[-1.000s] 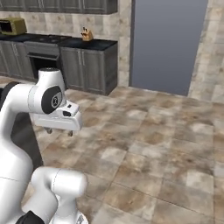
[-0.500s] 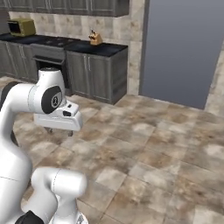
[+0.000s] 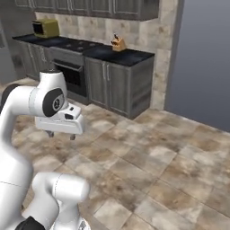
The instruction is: Retrieve the butter from the fridge and place it on a plate on the dining table. Then retrieve the butter knife by the fridge and place it near the plate.
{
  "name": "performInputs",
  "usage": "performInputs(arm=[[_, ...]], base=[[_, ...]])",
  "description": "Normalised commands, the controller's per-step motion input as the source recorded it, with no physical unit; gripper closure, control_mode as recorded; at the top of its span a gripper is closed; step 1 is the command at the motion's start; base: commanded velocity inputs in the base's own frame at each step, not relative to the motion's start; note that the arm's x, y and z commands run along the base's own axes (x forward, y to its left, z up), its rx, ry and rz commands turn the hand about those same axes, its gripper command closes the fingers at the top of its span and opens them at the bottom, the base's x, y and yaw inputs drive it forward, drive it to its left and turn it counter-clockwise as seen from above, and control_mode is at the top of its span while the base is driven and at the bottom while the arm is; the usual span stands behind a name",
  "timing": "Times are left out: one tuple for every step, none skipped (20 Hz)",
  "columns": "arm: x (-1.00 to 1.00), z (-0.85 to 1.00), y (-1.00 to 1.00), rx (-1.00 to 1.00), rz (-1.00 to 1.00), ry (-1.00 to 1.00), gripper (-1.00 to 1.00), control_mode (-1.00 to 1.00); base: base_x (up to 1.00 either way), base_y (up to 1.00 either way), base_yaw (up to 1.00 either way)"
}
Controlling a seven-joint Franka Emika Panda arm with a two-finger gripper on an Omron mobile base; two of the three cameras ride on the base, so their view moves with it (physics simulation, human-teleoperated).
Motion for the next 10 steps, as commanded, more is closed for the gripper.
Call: performInputs(arm=[[0.0, 0.0, 0.0, 0.0, 0.0, 0.0, -1.0, 1.0], [0.0, 0.0, 0.0, 0.0, 0.0, 0.0, -1.0, 1.0], [0.0, 0.0, 0.0, 0.0, 0.0, 0.0, -1.0, 1.0], [0.0, 0.0, 0.0, 0.0, 0.0, 0.0, -1.0, 1.0], [0.0, 0.0, 0.0, 0.0, 0.0, 0.0, -1.0, 1.0], [0.0, 0.0, 0.0, 0.0, 0.0, 0.0, -1.0, 1.0], [0.0, 0.0, 0.0, 0.0, 0.0, 0.0, -1.0, 1.0], [0.0, 0.0, 0.0, 0.0, 0.0, 0.0, -1.0, 1.0], [0.0, 0.0, 0.0, 0.0, 0.0, 0.0, -1.0, 1.0], [0.0, 0.0, 0.0, 0.0, 0.0, 0.0, -1.0, 1.0]], base=[[1.0, -0.3, 0.28], [1.0, -0.31, 0.28], [1.0, -0.39, 0.3], [1.0, -0.43, 0.31], [1.0, -0.41, 0.35], [1.0, -0.44, 0.45], [1.0, -0.34, 0.51], [1.0, -0.16, 0.58], [1.0, -0.06, 0.63], [1.0, -0.09, 0.59]])
